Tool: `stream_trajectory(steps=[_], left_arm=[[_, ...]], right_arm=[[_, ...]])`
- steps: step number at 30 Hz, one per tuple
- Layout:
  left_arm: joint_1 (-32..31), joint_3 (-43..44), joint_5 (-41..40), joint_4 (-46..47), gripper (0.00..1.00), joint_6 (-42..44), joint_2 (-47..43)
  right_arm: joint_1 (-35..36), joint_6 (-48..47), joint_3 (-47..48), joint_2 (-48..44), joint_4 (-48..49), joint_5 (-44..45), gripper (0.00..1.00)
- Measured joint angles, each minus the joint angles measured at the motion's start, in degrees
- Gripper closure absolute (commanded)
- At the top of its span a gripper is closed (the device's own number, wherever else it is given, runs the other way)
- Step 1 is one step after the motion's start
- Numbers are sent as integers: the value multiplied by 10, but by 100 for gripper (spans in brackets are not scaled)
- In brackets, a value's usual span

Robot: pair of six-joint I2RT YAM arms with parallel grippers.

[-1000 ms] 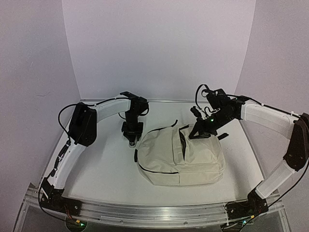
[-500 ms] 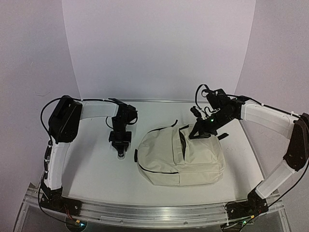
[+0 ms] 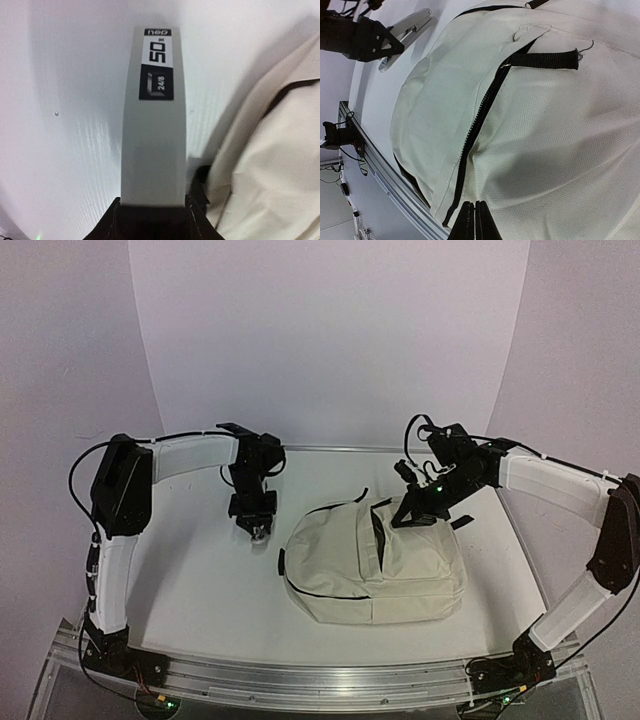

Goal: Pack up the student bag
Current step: Adjust the stationery at the center of the board.

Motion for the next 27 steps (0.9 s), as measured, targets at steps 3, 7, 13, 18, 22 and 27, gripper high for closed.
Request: stream_trajectory(steps=[3, 7, 13, 18, 22, 27], left_arm=[[-2, 27, 12, 3, 100, 0, -15], [-10, 48, 33, 23, 100, 0, -44], [-17, 48, 44, 31, 100, -2, -63], [-16, -6, 35, 49, 100, -2, -77], [-16, -81, 10, 82, 100, -6, -126], [-19, -184, -61, 109, 100, -23, -201]], right_arm=[[0, 0, 0, 0, 0, 0, 99], [0, 0, 0, 0, 0, 0, 100], [0, 0, 0, 0, 0, 0, 100], [0, 0, 0, 0, 0, 0, 100], [0, 0, 0, 0, 0, 0, 100], [0, 0, 0, 0, 0, 0, 100]])
